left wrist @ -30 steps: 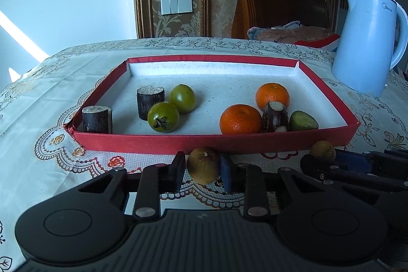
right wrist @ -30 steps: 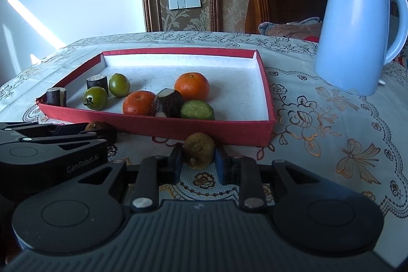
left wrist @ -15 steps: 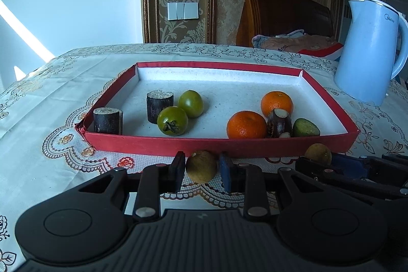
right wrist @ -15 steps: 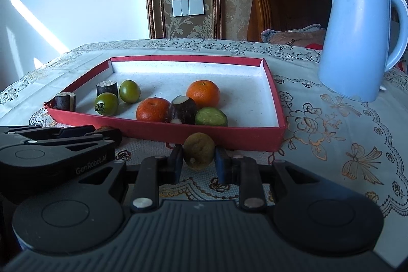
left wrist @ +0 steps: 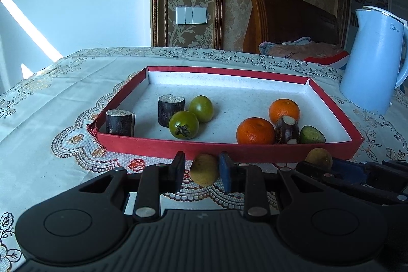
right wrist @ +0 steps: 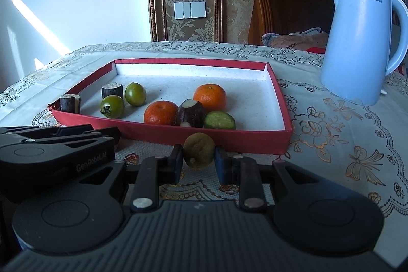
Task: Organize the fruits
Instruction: 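Lift the kiwi with the right tool and carry it over the tray, then lower the kiwi into the tray and open the right tool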
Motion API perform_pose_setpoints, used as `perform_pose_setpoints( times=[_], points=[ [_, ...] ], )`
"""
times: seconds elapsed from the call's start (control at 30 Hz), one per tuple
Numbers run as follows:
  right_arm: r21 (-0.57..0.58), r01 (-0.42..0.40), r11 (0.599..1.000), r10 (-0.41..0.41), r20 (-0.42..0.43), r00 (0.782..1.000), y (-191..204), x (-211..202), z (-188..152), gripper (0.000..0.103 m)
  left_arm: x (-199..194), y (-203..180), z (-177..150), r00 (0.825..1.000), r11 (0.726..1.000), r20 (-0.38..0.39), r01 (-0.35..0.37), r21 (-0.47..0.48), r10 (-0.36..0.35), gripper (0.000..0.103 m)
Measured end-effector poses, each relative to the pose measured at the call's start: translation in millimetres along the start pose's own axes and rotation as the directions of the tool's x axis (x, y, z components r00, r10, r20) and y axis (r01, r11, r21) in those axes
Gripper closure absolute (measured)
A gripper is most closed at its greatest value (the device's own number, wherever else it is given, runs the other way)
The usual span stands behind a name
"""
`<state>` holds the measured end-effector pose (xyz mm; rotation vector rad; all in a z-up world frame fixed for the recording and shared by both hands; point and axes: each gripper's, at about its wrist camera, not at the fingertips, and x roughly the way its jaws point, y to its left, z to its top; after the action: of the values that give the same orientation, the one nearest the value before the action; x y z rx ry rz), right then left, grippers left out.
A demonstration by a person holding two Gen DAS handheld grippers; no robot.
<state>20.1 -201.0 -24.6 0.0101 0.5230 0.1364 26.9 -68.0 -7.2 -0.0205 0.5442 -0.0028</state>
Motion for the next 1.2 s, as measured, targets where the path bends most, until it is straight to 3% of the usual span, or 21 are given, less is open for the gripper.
perform_pose_setpoints(
  times=[0.57,1.2],
  points=[
    [-0.023,-0.031,0.999,0.032,0.049,0.998,17,-10,11,0.077,-13,20,7,0.998,0.999,0.054,-0.009,-0.047,0.012,0.075],
    [-0.043,-0.064,0.997,0.066,0.046,0.997,22,-3,23,0.078,-9,32,22,0.995,0.997,0.077,-0.058,-0.055,0.063,0.075]
  ],
)
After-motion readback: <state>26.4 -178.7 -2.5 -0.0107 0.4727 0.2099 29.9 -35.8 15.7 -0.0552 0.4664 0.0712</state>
